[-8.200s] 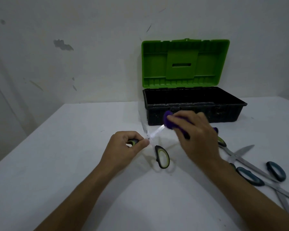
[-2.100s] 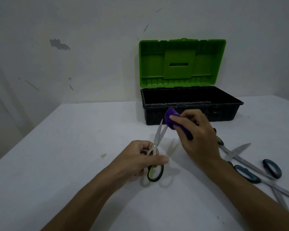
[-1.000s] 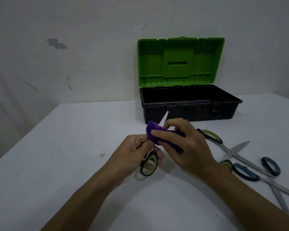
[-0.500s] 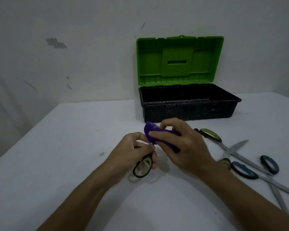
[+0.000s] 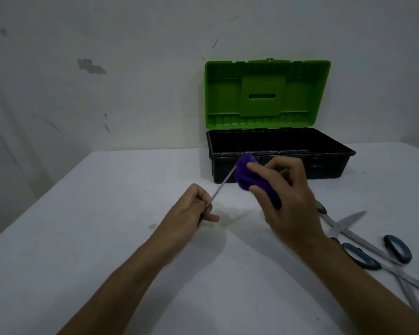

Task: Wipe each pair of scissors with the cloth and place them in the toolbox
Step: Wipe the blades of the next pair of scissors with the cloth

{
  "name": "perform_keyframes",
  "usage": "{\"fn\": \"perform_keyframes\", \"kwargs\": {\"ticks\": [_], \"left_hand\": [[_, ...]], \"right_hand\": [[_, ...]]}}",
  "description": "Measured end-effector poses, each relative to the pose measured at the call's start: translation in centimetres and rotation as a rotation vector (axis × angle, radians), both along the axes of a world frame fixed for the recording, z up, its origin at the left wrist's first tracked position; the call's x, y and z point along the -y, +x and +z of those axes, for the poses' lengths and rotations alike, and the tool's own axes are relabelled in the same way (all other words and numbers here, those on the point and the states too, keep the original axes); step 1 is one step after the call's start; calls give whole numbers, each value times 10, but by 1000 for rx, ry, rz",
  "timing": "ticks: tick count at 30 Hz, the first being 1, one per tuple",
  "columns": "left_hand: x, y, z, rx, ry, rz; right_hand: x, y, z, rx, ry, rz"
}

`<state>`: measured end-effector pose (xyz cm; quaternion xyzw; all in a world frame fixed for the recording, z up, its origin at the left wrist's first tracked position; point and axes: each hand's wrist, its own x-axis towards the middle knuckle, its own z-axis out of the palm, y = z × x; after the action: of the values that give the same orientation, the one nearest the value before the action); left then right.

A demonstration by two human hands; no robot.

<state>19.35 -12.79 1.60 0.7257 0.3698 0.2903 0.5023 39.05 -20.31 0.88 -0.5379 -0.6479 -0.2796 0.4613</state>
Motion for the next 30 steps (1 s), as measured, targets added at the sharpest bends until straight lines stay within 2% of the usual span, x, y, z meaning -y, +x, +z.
{"fn": "perform_keyframes", "kwargs": {"ticks": [2,5,10,16,19,23,30], "left_hand": [[-2,-2,0,-64,190,26],[0,-3,4,-84,269,4],[5,5,8,-95,196,-42],[10,14,15,71,51,-130],[10,21,18,126,60,-110],[-2,33,31,108,170,-53],[-50,56,59,-111,330,-127]], "right_hand": [[2,-8,0,91,25,34],[2,-14,-2,170,46,46],[-2,-17,-4,217,23,62],[-13,-8,-4,330,37,57],[-19,0,6,360,70,43],[-37,19,31,310,34,36],[-69,92,81,22,-250,-160]]}}
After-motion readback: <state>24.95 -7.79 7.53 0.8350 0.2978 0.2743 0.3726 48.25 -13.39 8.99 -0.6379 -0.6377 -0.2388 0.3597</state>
